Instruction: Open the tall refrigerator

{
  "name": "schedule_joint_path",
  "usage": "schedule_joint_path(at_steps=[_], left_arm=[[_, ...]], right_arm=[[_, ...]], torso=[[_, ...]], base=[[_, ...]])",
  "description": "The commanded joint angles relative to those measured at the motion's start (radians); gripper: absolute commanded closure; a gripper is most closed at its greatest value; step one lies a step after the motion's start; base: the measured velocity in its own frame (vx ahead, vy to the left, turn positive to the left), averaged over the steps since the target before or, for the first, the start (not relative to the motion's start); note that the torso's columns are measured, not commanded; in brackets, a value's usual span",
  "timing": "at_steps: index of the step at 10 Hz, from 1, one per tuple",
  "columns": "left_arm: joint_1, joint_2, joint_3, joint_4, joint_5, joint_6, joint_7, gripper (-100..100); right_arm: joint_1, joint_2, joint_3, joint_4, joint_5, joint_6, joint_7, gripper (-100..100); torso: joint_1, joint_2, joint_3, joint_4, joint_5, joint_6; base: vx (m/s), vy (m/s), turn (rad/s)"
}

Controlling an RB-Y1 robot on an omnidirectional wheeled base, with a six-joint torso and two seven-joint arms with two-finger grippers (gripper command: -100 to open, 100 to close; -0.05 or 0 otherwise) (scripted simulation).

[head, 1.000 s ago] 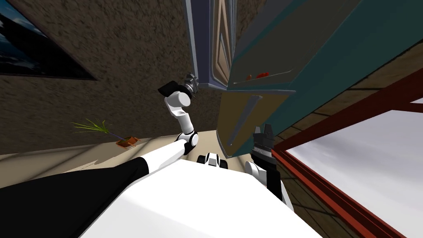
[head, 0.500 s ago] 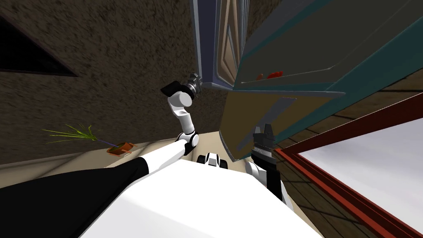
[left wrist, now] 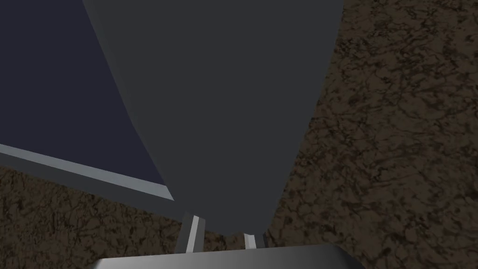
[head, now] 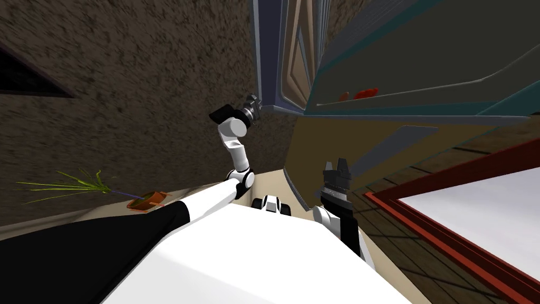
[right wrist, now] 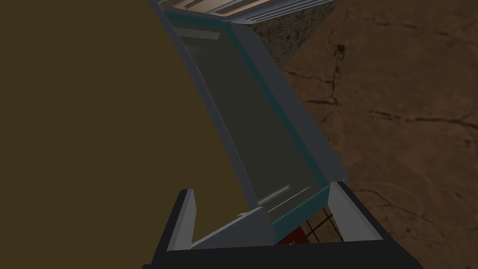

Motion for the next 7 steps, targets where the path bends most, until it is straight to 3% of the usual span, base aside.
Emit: schedule_joint_path(at_steps=[1, 2, 4, 5, 6, 7], left_arm=[[-0.008, -0.006, -0.014, -0.019, 0.04, 0.011, 0.002, 100], [-0.008, -0.006, -0.014, -0.019, 0.04, 0.011, 0.002, 100], [-0.009, -0.014, -0.025, -0.031, 0.085, 0.022, 0.003, 100], [-0.009, -0.014, -0.025, -0.031, 0.085, 0.022, 0.003, 100], [-0.01, -0.018, -0.031, -0.037, 0.107, 0.028, 0.003, 100], [-0.026, -0.005, -0.007, -0.033, 0.094, 0.054, 0.016, -100]], right_arm=[[0.0, 0.0, 0.0, 0.0, 0.0, 0.0, 0.0, 0], [0.0, 0.0, 0.0, 0.0, 0.0, 0.0, 0.0, 0], [0.0, 0.0, 0.0, 0.0, 0.0, 0.0, 0.0, 0], [0.0, 0.0, 0.0, 0.0, 0.0, 0.0, 0.0, 0], [0.0, 0.0, 0.0, 0.0, 0.0, 0.0, 0.0, 0], [0.0, 0.0, 0.0, 0.0, 0.0, 0.0, 0.0, 0]], torso=[[-0.002, 0.001, 0.001, 0.0, 0.001, -0.002], [-0.005, 0.0, 0.0, 0.0, -0.001, -0.001], [-0.007, -0.001, -0.001, 0.0, -0.003, 0.001], [-0.007, -0.001, -0.002, 0.001, -0.003, 0.002], [-0.01, 0.003, 0.002, 0.0, -0.002, 0.0], [-0.009, 0.003, 0.002, 0.001, -0.003, 0.001]], base=[[0.168, 0.221, -0.089], [0.157, 0.178, -0.029], [0.185, 0.277, -0.102], [0.133, 0.252, -0.093], [0.162, 0.255, -0.091], [0.089, 0.158, 0.041]])
